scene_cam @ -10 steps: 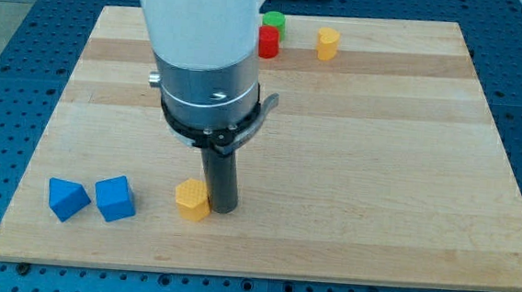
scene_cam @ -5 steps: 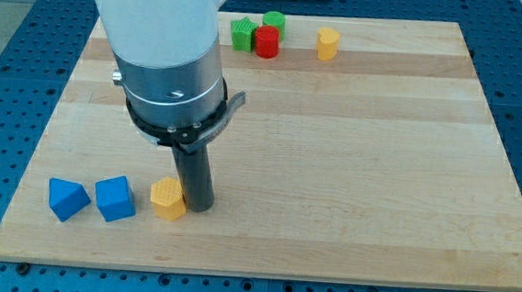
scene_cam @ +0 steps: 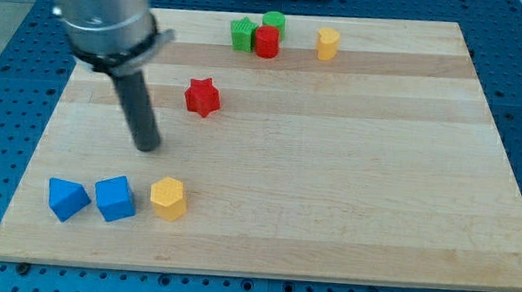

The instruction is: Slide the red star towards the top center

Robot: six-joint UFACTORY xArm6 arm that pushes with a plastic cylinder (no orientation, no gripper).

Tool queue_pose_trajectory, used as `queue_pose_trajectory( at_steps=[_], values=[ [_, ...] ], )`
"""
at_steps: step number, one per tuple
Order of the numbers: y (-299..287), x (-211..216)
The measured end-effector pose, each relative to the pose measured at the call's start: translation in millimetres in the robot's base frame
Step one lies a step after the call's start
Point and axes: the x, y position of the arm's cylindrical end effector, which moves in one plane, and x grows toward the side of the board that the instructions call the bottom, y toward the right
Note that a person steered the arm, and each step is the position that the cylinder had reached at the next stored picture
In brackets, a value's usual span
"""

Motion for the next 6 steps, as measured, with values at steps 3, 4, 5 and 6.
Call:
queue_pose_trajectory(
  at_steps=[3,4,5,6],
  values=[
    [-13,-94],
    [31,-95],
    [77,-95],
    [117,-84]
  ],
)
